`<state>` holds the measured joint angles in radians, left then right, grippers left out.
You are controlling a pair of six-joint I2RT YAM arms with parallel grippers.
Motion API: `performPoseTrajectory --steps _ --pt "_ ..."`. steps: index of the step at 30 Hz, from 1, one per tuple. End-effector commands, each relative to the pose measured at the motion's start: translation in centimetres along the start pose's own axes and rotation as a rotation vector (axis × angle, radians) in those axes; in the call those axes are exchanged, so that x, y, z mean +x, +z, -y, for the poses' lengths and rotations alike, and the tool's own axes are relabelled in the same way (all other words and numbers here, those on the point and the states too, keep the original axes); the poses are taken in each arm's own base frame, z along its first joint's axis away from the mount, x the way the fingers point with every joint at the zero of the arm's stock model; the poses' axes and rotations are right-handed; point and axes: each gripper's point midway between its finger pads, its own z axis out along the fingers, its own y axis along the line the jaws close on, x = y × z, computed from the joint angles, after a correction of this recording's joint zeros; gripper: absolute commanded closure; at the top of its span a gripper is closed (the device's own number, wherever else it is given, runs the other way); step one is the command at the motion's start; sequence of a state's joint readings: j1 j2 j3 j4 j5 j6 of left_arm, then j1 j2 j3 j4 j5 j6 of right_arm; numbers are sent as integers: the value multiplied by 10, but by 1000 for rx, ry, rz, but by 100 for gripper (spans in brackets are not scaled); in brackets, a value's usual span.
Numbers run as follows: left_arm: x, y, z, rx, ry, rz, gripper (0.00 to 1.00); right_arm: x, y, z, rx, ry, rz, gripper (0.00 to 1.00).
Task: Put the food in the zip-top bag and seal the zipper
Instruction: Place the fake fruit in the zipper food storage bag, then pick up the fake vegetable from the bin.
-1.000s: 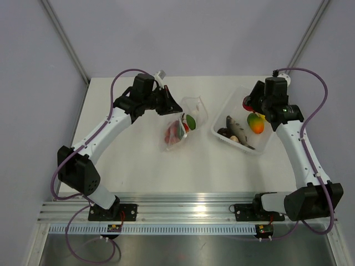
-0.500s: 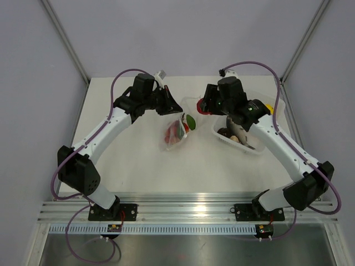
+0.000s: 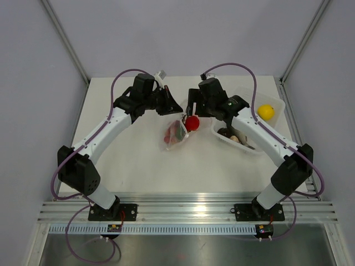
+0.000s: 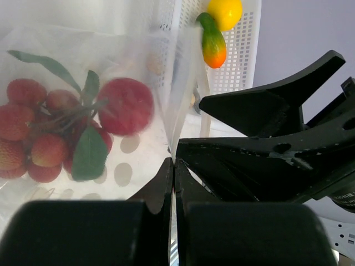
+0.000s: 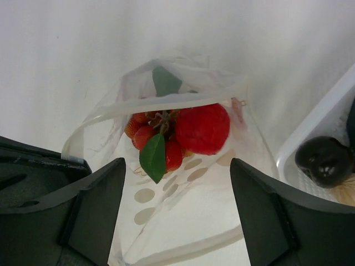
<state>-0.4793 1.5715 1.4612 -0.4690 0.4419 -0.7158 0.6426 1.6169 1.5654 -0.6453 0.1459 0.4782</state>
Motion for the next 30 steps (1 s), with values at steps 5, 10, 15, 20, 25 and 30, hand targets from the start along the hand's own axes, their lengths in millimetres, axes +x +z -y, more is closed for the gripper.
performPoseTrajectory --steps 5,10,15,20,25,30 --pt "-7 -6 19 75 17 21 100 -53 -51 37 144 -1 203 18" --pt "-4 -8 16 66 22 20 100 -59 -59 106 242 117 214 23" --pt "-1 -9 13 56 22 29 100 -25 -42 204 436 232 114 25" --pt "-1 -10 11 50 28 31 100 5 -18 246 533 237 16 20" --pt "1 -10 8 41 34 28 100 29 11 255 524 127 -149 18" --pt "-1 -9 8 38 37 29 100 50 25 237 404 144 -232 20"
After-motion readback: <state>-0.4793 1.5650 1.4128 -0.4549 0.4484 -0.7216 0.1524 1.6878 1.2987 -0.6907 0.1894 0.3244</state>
